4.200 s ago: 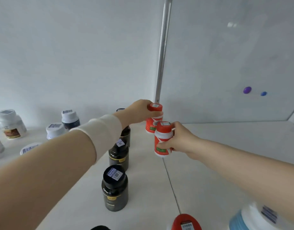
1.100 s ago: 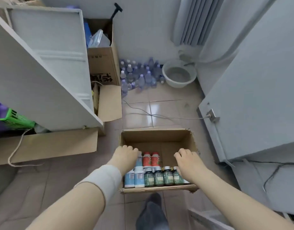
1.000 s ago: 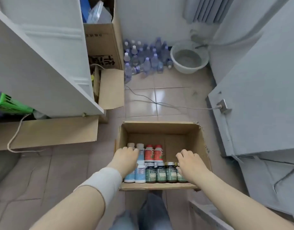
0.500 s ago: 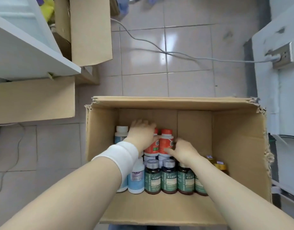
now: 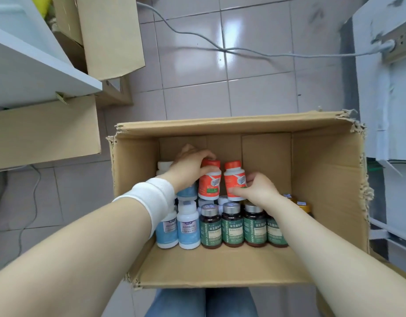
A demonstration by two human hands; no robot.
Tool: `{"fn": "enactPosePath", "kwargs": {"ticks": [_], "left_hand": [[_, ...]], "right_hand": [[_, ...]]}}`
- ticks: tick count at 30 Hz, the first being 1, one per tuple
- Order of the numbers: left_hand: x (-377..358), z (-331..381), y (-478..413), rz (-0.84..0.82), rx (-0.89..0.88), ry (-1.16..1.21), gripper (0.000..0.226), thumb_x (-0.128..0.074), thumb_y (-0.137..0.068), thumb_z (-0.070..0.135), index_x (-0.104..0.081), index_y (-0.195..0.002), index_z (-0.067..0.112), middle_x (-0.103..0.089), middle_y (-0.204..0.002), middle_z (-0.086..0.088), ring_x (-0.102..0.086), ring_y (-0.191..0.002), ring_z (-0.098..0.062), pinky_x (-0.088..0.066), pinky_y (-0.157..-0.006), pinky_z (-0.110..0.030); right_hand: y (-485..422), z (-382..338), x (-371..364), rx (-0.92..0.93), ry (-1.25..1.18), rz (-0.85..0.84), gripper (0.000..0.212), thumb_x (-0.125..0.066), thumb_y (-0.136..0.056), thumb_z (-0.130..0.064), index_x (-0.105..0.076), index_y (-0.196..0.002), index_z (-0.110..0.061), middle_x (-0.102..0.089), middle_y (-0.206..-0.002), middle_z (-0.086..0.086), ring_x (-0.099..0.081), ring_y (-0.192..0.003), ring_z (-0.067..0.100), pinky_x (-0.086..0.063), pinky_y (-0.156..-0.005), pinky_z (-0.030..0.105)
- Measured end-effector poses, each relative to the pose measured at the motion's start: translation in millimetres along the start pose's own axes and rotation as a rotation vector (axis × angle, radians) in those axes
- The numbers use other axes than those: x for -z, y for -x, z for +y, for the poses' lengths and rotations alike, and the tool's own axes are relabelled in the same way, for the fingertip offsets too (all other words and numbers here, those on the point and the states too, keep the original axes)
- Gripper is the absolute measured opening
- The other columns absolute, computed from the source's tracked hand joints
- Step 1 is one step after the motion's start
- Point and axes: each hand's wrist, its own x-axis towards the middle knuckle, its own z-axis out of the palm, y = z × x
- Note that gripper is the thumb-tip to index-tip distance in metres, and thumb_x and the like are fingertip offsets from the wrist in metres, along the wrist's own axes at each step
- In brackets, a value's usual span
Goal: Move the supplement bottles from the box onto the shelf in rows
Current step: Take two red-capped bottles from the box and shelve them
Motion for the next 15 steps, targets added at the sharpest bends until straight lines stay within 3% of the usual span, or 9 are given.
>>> {"fn": "enactPosePath", "kwargs": {"ticks": [4,7,11,15], "left_hand": [[9.8,16.1,30.1,0.105,-0.064,0.301,0.037,-0.062,-0.088,0.028,-0.057,-0.123,0.018,-0.06,-0.123,-0.005,-0.048,-0.12,-0.021,-0.037,-0.097,-0.026],[28.3,36.2,68.2,0.186,-0.114,0.564,0.03,-0.06,-0.09,0.018,-0.055,-0.12,0.019,-0.057,-0.122,-0.005,-0.059,-0.11,-0.021,-0.047,-0.098,-0.034],[56.6,73.7,133.5,0.279,-0.181,0.833,0.02,-0.05,-0.096,0.014,-0.051,-0.114,0.022,-0.057,-0.102,0.007,-0.058,-0.093,-0.007,-0.05,-0.084,-0.024],[77.4,114.8,198.7,0.343,-0.207,1.099,0.016,-0.041,-0.099,0.019,-0.048,-0.113,0.021,-0.058,-0.097,0.004,-0.059,-0.086,-0.011,-0.051,-0.076,-0.024]], "right_hand": [[32.4,10.9,21.2,0.002,-0.111,0.089,0.059,-0.082,-0.067,-0.031,-0.053,-0.113,-0.008,-0.064,-0.105,0.007,-0.061,-0.096,0.021,-0.047,-0.081,0.033],[79.8,12.3,39.4,0.05,-0.251,0.102,0.057,-0.08,-0.071,-0.03,-0.054,-0.118,-0.01,-0.063,-0.107,0.003,-0.059,-0.094,0.016,-0.045,-0.08,0.028],[162.6,8.3,57.7,0.122,-0.345,0.04,0.038,-0.073,-0.078,-0.031,-0.055,-0.108,-0.017,-0.064,-0.104,0.001,-0.061,-0.092,0.012,-0.044,-0.082,0.029],[247.2,9.5,64.5,0.194,-0.497,0.075,0.046,-0.072,-0.078,-0.031,-0.051,-0.116,-0.016,-0.063,-0.109,0.004,-0.061,-0.1,0.018,-0.048,-0.089,0.033]]}}
